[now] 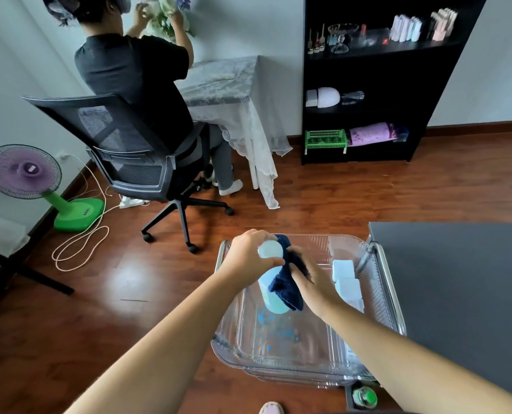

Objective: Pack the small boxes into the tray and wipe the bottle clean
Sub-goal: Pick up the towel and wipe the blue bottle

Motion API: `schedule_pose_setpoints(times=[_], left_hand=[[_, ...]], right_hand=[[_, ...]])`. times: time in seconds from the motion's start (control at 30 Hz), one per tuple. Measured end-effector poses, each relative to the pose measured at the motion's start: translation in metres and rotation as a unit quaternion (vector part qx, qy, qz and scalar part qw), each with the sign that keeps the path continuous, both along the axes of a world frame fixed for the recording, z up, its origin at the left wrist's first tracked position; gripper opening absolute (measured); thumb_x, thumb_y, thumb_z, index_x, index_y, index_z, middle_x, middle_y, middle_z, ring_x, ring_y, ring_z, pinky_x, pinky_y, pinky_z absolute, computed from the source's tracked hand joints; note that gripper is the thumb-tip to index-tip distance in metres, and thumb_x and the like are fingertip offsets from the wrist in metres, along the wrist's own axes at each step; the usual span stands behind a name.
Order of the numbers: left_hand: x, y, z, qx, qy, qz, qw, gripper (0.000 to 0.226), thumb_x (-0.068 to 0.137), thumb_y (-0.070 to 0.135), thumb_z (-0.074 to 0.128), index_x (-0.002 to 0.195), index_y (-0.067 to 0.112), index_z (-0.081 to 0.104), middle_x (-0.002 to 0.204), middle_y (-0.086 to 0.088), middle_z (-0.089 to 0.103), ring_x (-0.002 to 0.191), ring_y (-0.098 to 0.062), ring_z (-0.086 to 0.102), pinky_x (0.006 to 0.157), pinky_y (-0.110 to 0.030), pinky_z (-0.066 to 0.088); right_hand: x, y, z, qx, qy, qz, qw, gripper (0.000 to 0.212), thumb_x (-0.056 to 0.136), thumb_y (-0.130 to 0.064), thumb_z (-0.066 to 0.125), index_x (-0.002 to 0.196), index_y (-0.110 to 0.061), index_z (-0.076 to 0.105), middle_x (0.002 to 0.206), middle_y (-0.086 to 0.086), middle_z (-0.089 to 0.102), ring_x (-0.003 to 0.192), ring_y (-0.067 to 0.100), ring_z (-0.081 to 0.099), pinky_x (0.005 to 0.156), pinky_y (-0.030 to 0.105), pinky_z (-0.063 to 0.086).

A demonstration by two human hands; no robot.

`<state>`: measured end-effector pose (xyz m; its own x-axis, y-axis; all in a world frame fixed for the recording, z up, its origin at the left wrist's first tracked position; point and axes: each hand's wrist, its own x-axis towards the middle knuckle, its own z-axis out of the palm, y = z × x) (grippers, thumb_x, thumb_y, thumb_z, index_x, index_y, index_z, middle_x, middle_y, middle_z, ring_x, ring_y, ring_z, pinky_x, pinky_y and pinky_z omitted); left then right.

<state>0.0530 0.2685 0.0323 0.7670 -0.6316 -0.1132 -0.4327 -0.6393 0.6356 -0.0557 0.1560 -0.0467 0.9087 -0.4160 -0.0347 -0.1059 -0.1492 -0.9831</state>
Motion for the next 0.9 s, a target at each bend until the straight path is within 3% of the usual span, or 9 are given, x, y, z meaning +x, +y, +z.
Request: schedule_pose_setpoints(times=[0.1,0.2,0.27,0.4,0.6,0.73,0.8,0.9], left_hand=[[0.008,0.001,0.002,0.008,-0.002,-0.02,1.0,0.05,0.075,0.031,0.079,0.121,0.02,0.062,0.121,0.003,0.061,0.112,-0.014,0.055,0.094,-0.031,0.047],[0.007,0.002,-0.001,-0.017,0.01,-0.005,1.0,0.049,0.07,0.031,0.083,0.114,0.021,0.063,0.115,0.004,0.062,0.104,-0.008,0.056,0.09,-0.023,0.047],[0.001,0.003,-0.006,-0.045,0.01,0.027,0.999,0.047,0.067,0.032,0.086,0.107,0.021,0.063,0.108,0.005,0.06,0.1,-0.009,0.057,0.089,-0.024,0.048],[0.003,0.006,-0.007,-0.036,-0.008,0.021,0.999,0.048,0.068,0.033,0.085,0.11,0.019,0.066,0.105,0.003,0.06,0.098,-0.012,0.058,0.089,-0.029,0.051],[0.015,0.007,0.005,0.013,0.014,-0.048,0.999,0.047,0.072,0.027,0.083,0.116,0.022,0.066,0.11,0.004,0.061,0.105,-0.015,0.058,0.096,-0.037,0.049],[0.019,0.007,0.01,0.01,0.049,-0.071,0.996,0.052,0.072,0.02,0.083,0.12,0.022,0.065,0.118,0.004,0.064,0.113,-0.013,0.059,0.098,-0.029,0.049],[0.01,0.007,0.007,0.013,0.0,-0.028,1.0,0.05,0.072,0.029,0.082,0.118,0.023,0.065,0.117,0.005,0.064,0.11,-0.011,0.058,0.096,-0.031,0.048],[-0.007,0.002,-0.002,-0.007,-0.061,0.059,0.996,0.046,0.071,0.043,0.08,0.108,0.019,0.067,0.102,0.003,0.058,0.092,-0.012,0.053,0.076,-0.02,0.043]], right_hand=[[0.002,-0.002,0.004,-0.047,0.04,0.03,0.998,0.043,0.095,-0.026,0.052,0.114,-0.062,0.039,0.116,-0.018,0.06,0.109,0.009,0.059,0.092,0.024,0.045],[0.0,0.01,0.001,-0.1,0.028,0.024,0.994,0.053,0.096,-0.024,0.049,0.142,-0.043,0.029,0.139,-0.016,0.046,0.125,0.007,0.046,0.105,0.023,0.035],[-0.001,0.022,-0.003,-0.127,0.024,-0.009,0.992,0.055,0.099,-0.02,0.044,0.148,-0.031,0.024,0.148,-0.01,0.035,0.134,0.008,0.035,0.11,0.02,0.025],[0.007,0.029,-0.002,-0.095,0.024,-0.015,0.995,0.051,0.101,-0.018,0.039,0.149,-0.025,0.024,0.153,0.0,0.03,0.14,0.013,0.029,0.117,0.032,0.023],[0.011,-0.006,0.011,-0.102,0.033,0.125,0.986,0.049,0.101,-0.017,0.039,0.148,-0.024,0.025,0.15,0.002,0.035,0.139,0.014,0.033,0.116,0.034,0.026],[0.004,0.015,0.006,-0.117,0.04,0.042,0.991,0.053,0.101,-0.018,0.038,0.15,-0.024,0.018,0.156,-0.001,0.025,0.142,0.015,0.027,0.115,0.025,0.024],[0.001,0.031,0.0,-0.132,0.051,0.0,0.99,0.056,0.101,-0.022,0.038,0.151,-0.026,0.013,0.158,0.0,0.018,0.144,0.016,0.022,0.116,0.028,0.024],[0.001,0.045,-0.007,-0.164,0.053,-0.026,0.985,0.058,0.1,-0.026,0.04,0.15,-0.027,0.011,0.16,0.001,0.012,0.146,0.018,0.018,0.117,0.031,0.022]])
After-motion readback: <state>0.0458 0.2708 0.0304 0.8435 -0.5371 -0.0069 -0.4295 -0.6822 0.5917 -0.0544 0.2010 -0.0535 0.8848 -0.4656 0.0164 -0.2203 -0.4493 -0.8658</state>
